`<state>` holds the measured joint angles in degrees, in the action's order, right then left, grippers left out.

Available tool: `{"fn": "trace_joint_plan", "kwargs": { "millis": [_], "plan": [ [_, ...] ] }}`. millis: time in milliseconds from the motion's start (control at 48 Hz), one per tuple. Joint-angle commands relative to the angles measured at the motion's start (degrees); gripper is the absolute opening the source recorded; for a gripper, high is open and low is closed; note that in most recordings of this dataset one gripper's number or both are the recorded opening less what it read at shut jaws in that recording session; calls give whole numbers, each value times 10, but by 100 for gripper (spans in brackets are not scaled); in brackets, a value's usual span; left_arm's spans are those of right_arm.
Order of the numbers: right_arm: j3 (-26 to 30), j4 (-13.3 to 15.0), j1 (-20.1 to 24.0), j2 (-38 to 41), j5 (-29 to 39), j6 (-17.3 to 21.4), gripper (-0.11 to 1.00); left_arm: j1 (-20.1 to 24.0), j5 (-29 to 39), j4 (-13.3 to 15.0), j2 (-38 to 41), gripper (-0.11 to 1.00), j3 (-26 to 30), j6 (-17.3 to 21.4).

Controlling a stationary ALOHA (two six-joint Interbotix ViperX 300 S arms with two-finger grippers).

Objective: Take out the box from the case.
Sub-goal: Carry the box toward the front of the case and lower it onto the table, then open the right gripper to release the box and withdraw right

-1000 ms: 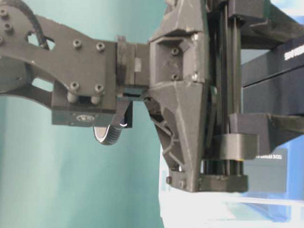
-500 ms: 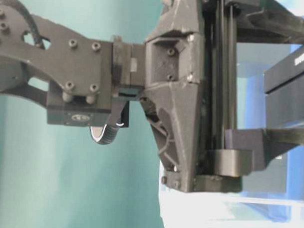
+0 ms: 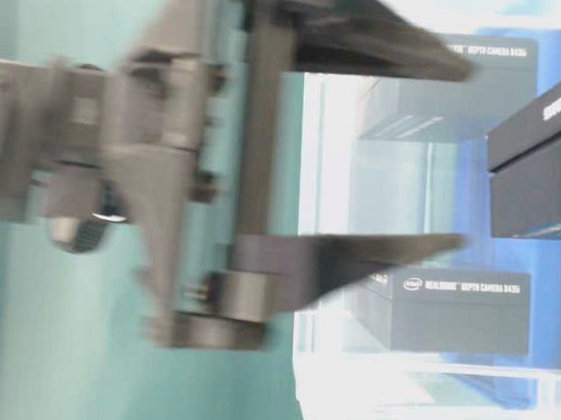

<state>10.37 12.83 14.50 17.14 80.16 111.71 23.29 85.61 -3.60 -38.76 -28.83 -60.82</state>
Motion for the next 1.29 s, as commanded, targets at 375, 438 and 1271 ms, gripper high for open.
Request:
{"fn": "trace_joint_plan", "kwargs": {
  "millis": [375, 438, 1271],
  "plan": [
    [52, 25, -11, -75, 54, -4, 92, 1, 0, 1, -2, 90, 6, 2],
    [52, 24, -11, -75, 53, -7, 92, 1, 0, 1, -2, 90, 6, 1],
    [34, -4, 4, -112, 127, -25, 92, 1, 2, 1, -3, 90, 6, 1]
  ]
}}
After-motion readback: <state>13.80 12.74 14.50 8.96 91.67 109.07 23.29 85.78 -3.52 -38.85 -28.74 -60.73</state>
